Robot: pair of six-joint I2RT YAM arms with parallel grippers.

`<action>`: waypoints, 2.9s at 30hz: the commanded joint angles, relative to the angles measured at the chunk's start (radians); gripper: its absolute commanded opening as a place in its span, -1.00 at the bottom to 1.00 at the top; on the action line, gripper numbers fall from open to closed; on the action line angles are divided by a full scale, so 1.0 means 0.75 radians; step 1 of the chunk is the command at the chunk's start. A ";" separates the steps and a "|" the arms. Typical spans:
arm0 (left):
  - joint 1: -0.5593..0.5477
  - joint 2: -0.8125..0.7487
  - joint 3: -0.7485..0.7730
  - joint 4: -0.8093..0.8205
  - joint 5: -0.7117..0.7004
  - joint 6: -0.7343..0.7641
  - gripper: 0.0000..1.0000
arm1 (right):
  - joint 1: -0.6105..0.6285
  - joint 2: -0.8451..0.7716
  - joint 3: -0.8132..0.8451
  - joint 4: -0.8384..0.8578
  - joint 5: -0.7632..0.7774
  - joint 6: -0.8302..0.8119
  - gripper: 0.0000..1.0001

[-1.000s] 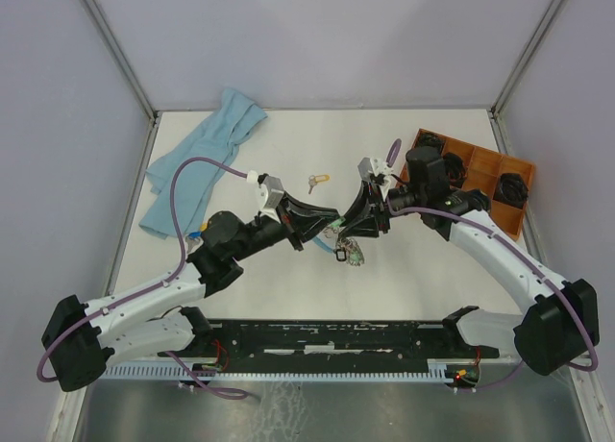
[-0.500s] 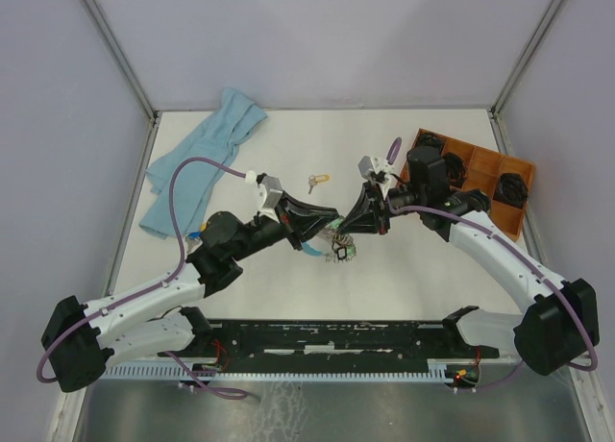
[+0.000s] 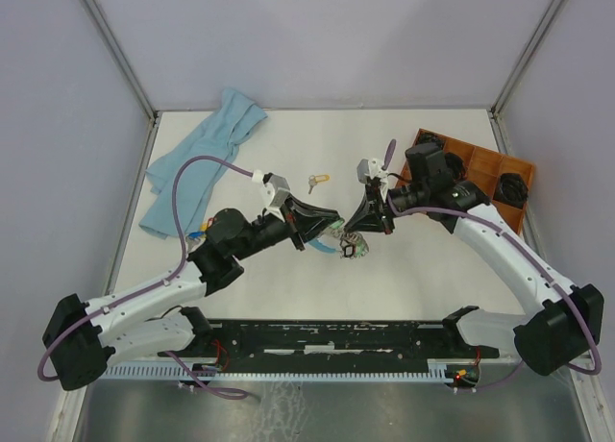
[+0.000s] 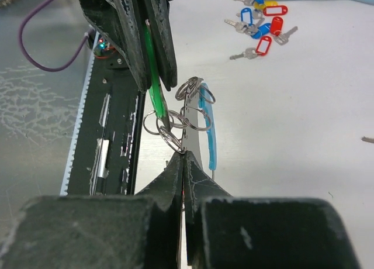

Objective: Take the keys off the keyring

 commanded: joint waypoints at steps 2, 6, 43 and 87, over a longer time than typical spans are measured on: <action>-0.001 0.043 0.079 0.006 -0.001 0.065 -0.94 | 0.003 -0.041 0.142 -0.204 0.128 -0.184 -0.97; -0.002 0.087 0.103 0.006 0.023 0.064 -0.94 | 0.035 -0.039 0.185 -0.298 0.225 -0.268 -0.97; -0.001 0.067 0.082 0.142 0.032 0.024 -0.94 | 0.028 -0.067 0.038 -0.061 0.079 -0.095 -0.10; -0.001 0.169 0.138 0.084 0.105 0.020 -0.94 | 0.086 0.036 0.231 -0.416 0.199 -0.275 -0.99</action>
